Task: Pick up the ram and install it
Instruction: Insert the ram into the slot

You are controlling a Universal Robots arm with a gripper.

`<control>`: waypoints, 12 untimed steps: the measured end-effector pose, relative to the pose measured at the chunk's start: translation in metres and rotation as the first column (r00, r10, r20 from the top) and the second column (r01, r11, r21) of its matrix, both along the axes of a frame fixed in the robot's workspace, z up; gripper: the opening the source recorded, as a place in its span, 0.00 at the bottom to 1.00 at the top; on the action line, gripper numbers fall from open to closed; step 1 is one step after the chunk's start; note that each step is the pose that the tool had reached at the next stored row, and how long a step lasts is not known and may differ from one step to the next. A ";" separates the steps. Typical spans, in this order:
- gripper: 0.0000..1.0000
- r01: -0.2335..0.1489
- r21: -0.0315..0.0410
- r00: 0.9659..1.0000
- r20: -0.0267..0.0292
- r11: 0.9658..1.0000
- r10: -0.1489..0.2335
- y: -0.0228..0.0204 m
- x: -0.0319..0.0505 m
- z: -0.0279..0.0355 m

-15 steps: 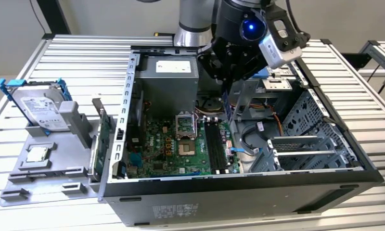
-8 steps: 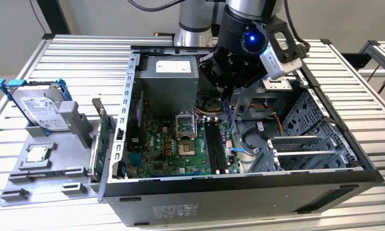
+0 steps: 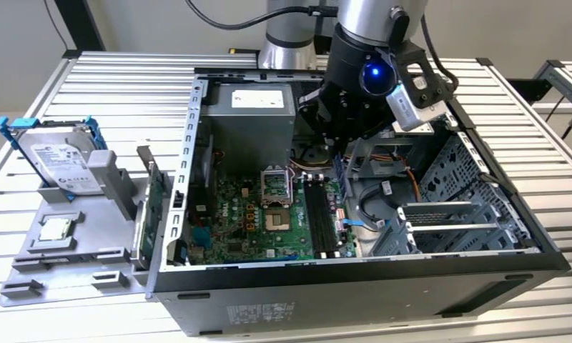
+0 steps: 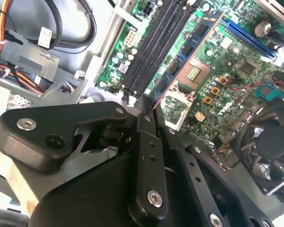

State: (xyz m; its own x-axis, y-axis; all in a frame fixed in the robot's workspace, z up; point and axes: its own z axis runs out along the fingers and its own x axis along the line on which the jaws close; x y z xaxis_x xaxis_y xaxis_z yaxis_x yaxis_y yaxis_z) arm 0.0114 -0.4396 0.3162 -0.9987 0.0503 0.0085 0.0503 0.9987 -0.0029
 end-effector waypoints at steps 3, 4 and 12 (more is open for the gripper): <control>0.00 0.000 0.000 1.000 0.000 1.000 0.000 -0.0006 0.0015 -0.0055; 0.00 0.000 0.000 1.000 0.000 1.000 0.000 -0.0008 0.0018 -0.0073; 0.00 0.000 0.000 1.000 0.000 1.000 0.000 -0.0014 0.0030 -0.0219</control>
